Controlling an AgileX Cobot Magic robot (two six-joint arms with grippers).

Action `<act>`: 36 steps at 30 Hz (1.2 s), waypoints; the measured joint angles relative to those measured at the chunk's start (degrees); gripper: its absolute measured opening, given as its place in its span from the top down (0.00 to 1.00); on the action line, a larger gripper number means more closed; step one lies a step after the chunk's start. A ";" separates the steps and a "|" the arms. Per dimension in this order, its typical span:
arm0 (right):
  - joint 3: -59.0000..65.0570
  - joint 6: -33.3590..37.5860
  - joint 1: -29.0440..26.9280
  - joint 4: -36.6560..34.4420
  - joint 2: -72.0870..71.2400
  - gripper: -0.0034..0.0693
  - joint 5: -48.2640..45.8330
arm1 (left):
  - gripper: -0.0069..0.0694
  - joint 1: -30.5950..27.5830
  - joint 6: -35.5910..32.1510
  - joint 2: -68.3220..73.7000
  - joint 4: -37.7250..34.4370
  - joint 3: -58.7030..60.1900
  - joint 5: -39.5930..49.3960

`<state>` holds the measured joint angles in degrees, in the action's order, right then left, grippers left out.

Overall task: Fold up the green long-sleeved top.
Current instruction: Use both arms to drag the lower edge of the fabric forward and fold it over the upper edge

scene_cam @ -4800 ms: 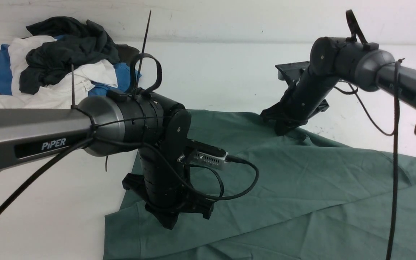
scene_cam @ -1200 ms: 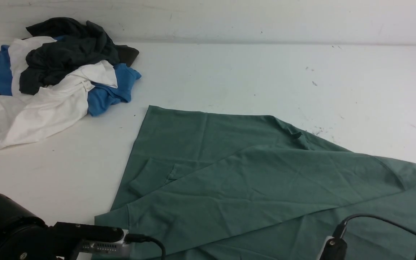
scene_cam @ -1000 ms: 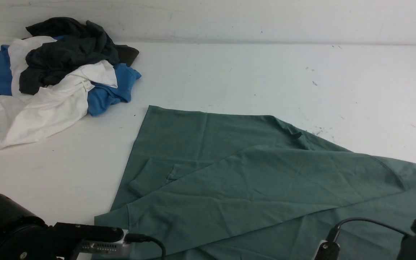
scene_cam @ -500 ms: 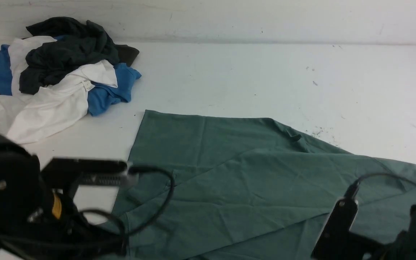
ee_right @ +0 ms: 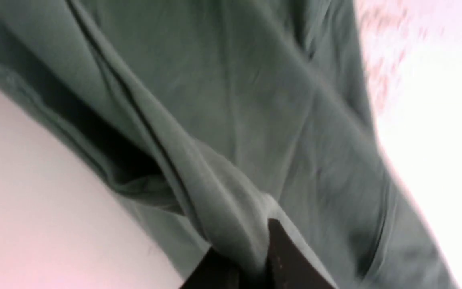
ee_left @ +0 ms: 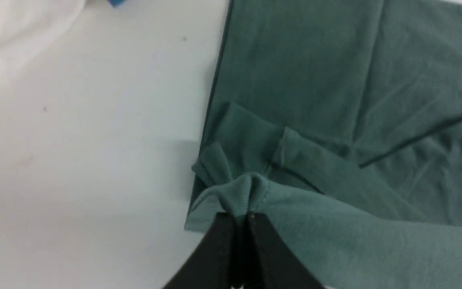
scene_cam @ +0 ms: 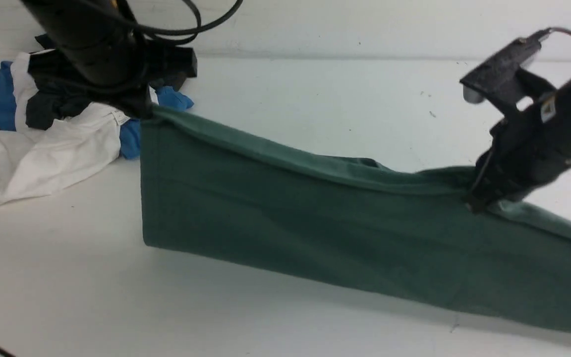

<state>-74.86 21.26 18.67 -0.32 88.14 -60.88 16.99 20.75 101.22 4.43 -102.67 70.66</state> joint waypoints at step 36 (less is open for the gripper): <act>-28.13 -24.41 -5.51 8.39 31.28 0.38 -2.28 | 0.73 -3.56 -11.42 44.70 -3.50 -46.13 0.33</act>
<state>-102.99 -3.15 13.16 8.07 119.42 -63.16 13.43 9.33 145.92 0.94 -148.79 70.99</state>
